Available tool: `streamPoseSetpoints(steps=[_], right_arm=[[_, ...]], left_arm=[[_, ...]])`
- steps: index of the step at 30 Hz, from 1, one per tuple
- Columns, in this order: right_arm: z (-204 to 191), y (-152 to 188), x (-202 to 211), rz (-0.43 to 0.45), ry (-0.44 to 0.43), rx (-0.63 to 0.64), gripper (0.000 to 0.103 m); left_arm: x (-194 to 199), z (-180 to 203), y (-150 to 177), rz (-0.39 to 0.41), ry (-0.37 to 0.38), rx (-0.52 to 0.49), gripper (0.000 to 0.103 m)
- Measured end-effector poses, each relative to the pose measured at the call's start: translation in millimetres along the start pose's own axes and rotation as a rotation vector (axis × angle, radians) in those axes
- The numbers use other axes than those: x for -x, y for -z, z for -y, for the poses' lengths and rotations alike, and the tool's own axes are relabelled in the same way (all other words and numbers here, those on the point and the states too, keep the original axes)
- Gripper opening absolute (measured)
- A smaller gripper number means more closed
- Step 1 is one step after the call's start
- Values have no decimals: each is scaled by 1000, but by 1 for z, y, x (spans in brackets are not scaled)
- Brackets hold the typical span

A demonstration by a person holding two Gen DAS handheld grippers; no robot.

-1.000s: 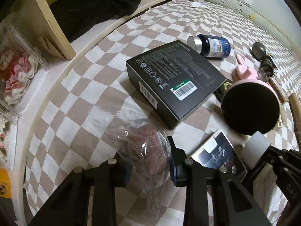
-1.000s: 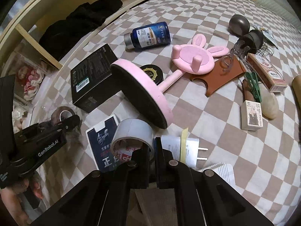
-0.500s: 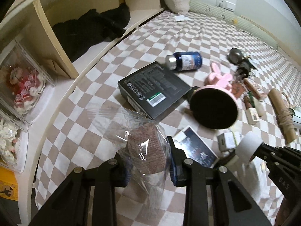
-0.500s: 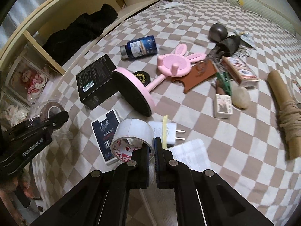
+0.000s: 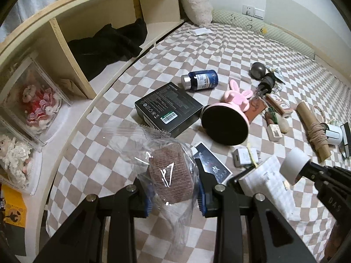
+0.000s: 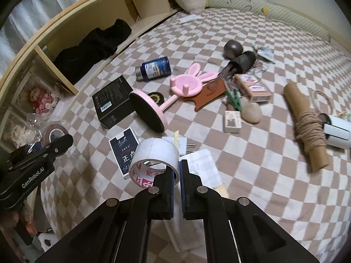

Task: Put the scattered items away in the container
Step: 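Lift and carry the bag in the left gripper while the right gripper carries the tape to the box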

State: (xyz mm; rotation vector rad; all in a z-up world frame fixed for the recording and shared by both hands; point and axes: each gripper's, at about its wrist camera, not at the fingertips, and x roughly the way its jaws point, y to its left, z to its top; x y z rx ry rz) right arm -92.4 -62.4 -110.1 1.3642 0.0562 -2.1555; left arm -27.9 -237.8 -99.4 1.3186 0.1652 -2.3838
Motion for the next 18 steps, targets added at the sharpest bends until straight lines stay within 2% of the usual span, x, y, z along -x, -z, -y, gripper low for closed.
streamPoseSetpoints(steps=[6, 18], right_arm=[[12, 5, 33, 37, 36, -2, 5], [52, 16, 90, 113, 120, -33, 5]], left_arm=[[24, 11, 3, 37, 14, 5, 32], [62, 53, -3, 106, 88, -24, 32]])
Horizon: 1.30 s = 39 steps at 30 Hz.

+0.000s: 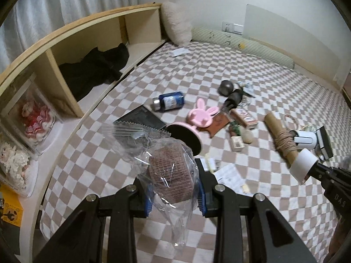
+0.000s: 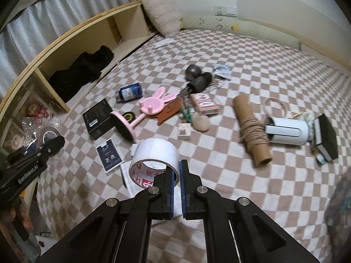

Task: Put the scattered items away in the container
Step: 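Lift and carry the bag in the left gripper while the right gripper carries the tape to the box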

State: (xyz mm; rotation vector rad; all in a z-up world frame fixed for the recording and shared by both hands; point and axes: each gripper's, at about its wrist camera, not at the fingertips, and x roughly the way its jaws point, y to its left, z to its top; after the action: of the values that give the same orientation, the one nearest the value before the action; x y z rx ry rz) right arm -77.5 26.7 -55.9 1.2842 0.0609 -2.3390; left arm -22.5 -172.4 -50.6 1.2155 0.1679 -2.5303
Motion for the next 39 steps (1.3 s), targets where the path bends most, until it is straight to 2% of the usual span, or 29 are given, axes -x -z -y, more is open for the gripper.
streamPoseSetpoints(steps=[7, 29, 39], right_arm=[[38, 3, 26, 41, 63, -32, 5], [158, 17, 104, 162, 236, -158, 5], [212, 36, 124, 170, 301, -219, 5]], left_arm=[[5, 33, -7, 14, 33, -29, 32], [16, 167, -21, 40, 223, -167, 32], [14, 211, -21, 34, 272, -202, 32]])
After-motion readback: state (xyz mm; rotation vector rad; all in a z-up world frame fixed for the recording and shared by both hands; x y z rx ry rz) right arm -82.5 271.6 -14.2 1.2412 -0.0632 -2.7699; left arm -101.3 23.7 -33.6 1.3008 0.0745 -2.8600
